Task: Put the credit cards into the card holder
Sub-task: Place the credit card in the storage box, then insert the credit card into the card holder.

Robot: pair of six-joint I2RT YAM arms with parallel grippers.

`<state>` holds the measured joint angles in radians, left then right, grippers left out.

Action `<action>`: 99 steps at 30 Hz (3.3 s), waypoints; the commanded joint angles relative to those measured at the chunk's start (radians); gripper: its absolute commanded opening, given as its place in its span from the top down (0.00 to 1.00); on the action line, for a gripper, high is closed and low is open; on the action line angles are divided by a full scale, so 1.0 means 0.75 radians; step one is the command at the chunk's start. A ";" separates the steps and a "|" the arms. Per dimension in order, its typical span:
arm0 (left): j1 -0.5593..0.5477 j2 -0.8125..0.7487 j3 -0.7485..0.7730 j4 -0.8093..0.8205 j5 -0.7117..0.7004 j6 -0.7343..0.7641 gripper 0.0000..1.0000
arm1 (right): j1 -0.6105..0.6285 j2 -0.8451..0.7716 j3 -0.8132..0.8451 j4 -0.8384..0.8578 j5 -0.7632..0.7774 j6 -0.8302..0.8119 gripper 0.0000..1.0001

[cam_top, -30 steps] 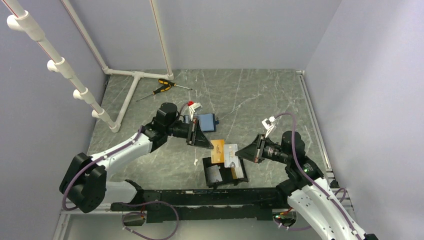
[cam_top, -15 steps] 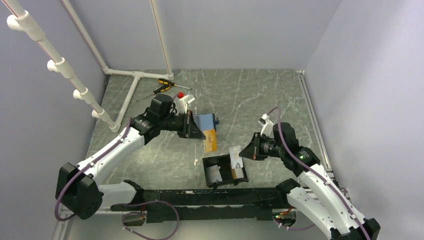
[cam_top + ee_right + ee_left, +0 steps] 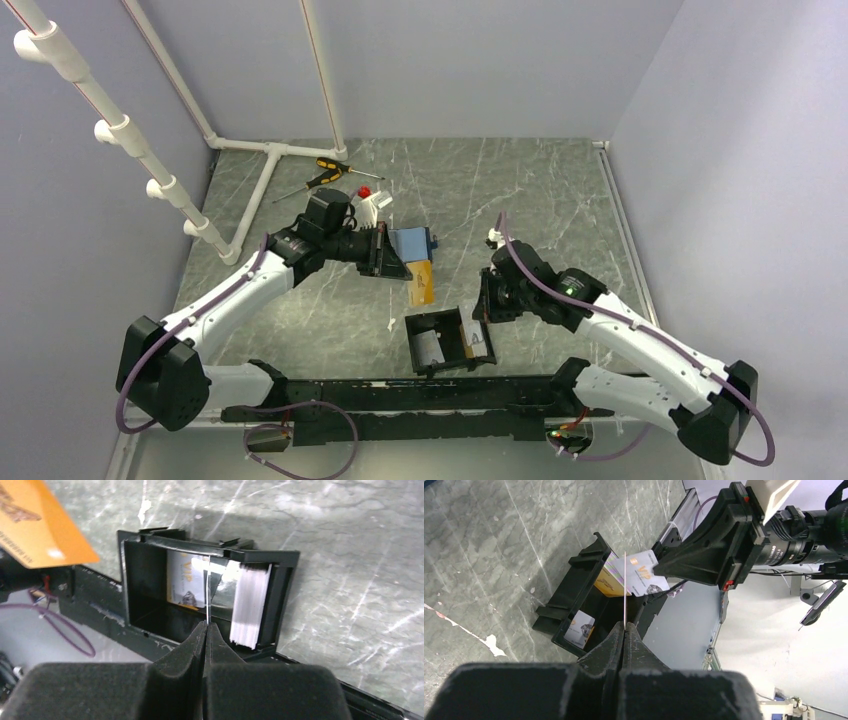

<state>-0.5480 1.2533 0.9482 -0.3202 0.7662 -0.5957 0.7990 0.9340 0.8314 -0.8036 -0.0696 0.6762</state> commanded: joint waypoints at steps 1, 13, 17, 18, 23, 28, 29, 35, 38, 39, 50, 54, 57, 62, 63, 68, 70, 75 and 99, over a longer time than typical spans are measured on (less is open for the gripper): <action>0.003 -0.010 0.006 0.026 0.042 -0.003 1.00 | 0.041 0.062 0.068 -0.070 0.185 0.045 1.00; 0.003 -0.022 0.004 0.019 0.043 0.002 1.00 | 0.174 0.218 0.105 -0.054 0.272 0.084 1.00; 0.003 -0.035 0.015 0.001 0.036 0.014 1.00 | 0.228 0.273 0.141 -0.087 0.327 0.095 1.00; 0.004 -0.037 0.016 -0.005 0.035 0.016 1.00 | 0.236 0.268 0.143 -0.084 0.331 0.098 1.00; 0.003 -0.041 0.009 0.001 0.039 0.012 1.00 | 0.240 0.196 0.170 -0.109 0.346 0.107 1.00; 0.005 -0.029 0.006 0.023 0.052 -0.001 1.00 | 0.235 0.188 0.246 -0.202 0.309 0.093 1.00; 0.005 -0.027 0.008 0.027 0.055 -0.001 1.00 | 0.233 0.209 0.279 -0.229 0.289 0.083 1.00; 0.003 -0.035 -0.006 0.038 0.060 -0.011 1.00 | 0.214 0.358 0.402 -0.394 0.193 0.025 1.00; 0.005 -0.041 -0.012 0.040 0.060 -0.012 1.00 | 0.209 0.415 0.429 -0.430 0.171 -0.009 1.00; 0.003 -0.044 -0.014 0.040 0.062 -0.012 1.00 | 0.209 0.432 0.432 -0.441 0.167 -0.016 1.00; 0.005 -0.042 -0.009 0.038 0.068 -0.007 1.00 | 0.185 0.524 0.400 -0.365 0.112 -0.074 1.00; 0.004 -0.047 -0.001 0.014 0.056 -0.002 1.00 | 0.171 0.576 0.385 -0.336 0.129 -0.078 1.00; 0.006 -0.051 0.000 -0.013 0.033 0.001 1.00 | 0.168 0.611 0.385 -0.320 0.159 -0.078 1.00; 0.042 -0.022 -0.012 -0.039 0.028 -0.019 1.00 | 0.168 0.670 0.383 -0.303 0.201 -0.077 0.93; 0.054 -0.012 -0.012 -0.048 0.032 -0.020 1.00 | 0.168 0.678 0.382 -0.298 0.203 -0.079 0.91; 0.111 0.006 -0.014 -0.065 0.069 -0.021 1.00 | 0.170 0.711 0.363 -0.291 0.229 -0.075 0.89; 0.124 0.006 -0.015 -0.067 0.075 -0.020 1.00 | 0.170 0.705 0.367 -0.301 0.245 -0.066 0.89; 0.164 -0.008 -0.059 0.083 0.164 -0.050 1.00 | 0.158 0.586 0.520 -0.341 0.240 -0.106 0.85; 0.364 0.116 -0.077 0.777 0.550 -0.355 1.00 | -0.356 0.595 0.255 1.182 -0.999 0.207 0.52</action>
<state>-0.2817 1.3396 0.8593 0.1921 1.1225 -0.8413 0.5381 1.3735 1.0355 -0.0639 -0.7486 0.7921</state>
